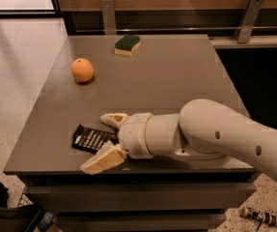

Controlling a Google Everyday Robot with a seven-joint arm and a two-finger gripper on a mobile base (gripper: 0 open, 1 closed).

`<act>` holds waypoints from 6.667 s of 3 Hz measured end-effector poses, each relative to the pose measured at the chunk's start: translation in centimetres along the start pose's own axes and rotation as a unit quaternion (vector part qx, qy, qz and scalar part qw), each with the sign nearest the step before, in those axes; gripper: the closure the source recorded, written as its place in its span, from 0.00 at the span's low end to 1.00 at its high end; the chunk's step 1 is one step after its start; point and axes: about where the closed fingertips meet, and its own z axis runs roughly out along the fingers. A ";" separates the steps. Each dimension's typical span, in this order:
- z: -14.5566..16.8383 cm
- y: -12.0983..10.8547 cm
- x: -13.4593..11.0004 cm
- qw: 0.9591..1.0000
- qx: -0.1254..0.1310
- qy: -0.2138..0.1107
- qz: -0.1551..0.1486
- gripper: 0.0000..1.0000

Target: Move rxbar chocolate near sponge

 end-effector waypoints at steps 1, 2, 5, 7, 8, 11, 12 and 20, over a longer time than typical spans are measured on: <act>0.0 0.1 -0.2 1.000 0.001 0.000 0.001 0.00; -0.1 0.2 -0.6 1.000 0.003 -0.012 -0.001 0.00; 0.1 0.6 -1.0 1.000 0.001 -0.011 -0.007 0.56; 0.2 0.9 -1.5 1.000 -0.001 -0.012 -0.012 1.00; 0.2 0.8 -1.5 1.000 0.000 -0.013 -0.012 1.00; -5.1 -16.0 -6.7 0.999 -0.004 -0.046 -0.026 1.00; -6.9 -25.0 -9.3 0.997 0.066 -0.048 0.002 1.00; -4.1 -43.4 0.3 0.965 0.203 -0.033 0.163 0.35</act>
Offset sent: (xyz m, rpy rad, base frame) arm 0.0000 0.0000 0.0000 0.0000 0.0000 0.0000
